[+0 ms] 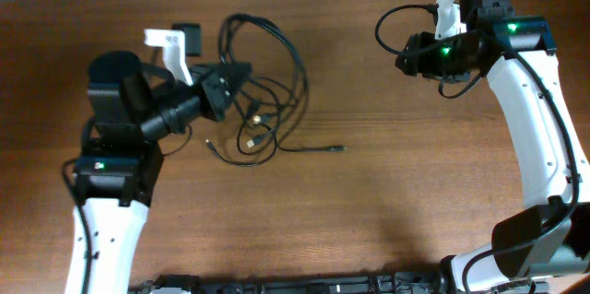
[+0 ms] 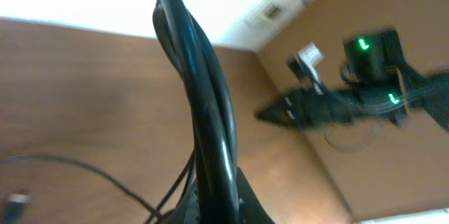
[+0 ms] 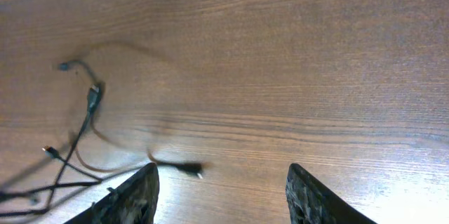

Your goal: Untangle cables

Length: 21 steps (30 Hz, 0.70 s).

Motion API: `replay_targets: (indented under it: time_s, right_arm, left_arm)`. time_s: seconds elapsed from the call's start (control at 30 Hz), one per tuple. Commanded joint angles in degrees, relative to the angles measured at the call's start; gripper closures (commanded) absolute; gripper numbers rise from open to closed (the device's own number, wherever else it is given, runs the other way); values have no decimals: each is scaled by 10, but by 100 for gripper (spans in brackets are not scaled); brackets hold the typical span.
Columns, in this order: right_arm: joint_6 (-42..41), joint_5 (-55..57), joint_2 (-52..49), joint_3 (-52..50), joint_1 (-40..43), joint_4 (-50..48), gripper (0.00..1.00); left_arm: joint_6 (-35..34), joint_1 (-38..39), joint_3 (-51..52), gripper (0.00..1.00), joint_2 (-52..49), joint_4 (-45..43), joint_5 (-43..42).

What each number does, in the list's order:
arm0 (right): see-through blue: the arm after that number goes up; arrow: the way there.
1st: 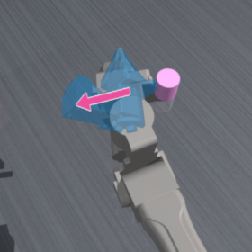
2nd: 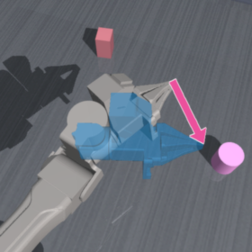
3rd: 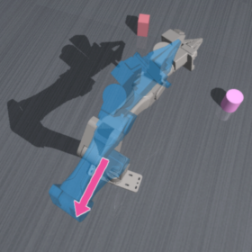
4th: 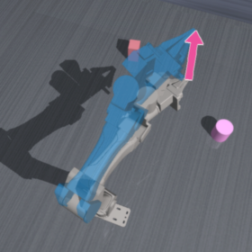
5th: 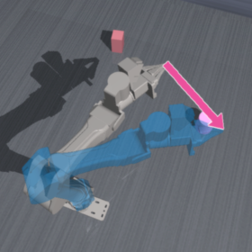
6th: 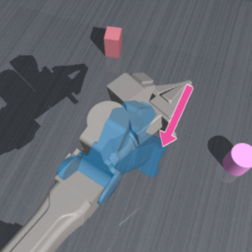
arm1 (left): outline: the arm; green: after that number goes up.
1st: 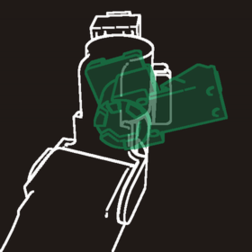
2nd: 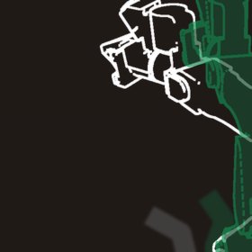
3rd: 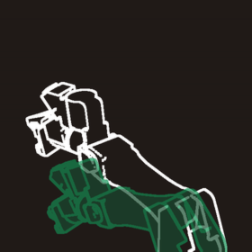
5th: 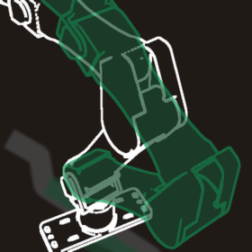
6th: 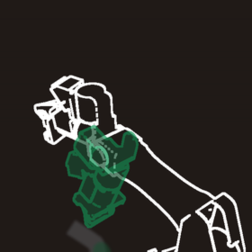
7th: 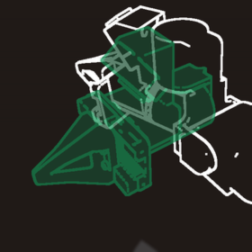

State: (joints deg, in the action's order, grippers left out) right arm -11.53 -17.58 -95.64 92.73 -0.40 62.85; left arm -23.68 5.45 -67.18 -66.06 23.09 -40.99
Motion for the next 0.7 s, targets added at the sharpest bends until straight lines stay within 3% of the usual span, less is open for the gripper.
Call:
replay_targets:
  time_s: [0.0, 0.17, 0.27, 0.33, 0.43, 0.53, 0.6, 0.67]
  right_arm:
    - [8, 0, 14, 6, 2, 2, 45]
    - [8, -11, 16, 6, 2, 5, 44]
    - [8, -35, 17, 6, 2, 4, 44]
    - [9, -43, 18, 6, 2, 6, 44]
    - [17, -47, 18, 6, 2, 13, 44]
    - [23, -47, 18, 6, 2, 19, 44]
    - [23, -47, 18, 6, 2, 21, 44]
    - [28, -47, 18, 6, 2, 21, 44]
  left_arm:
    - [99, 2, -93, 100, 4, 73, 138]
    - [187, 6, -116, 100, 4, 99, 138]
    - [285, 44, -116, 100, -13, 109, 139]
    - [316, 66, -116, 99, -28, 113, 139]
    - [330, 92, -116, 73, -64, 117, 139]
    - [326, 99, -116, 62, -97, 117, 139]
    - [311, 99, -116, 49, -109, 117, 139]
    - [308, 99, -116, 48, -116, 117, 139]
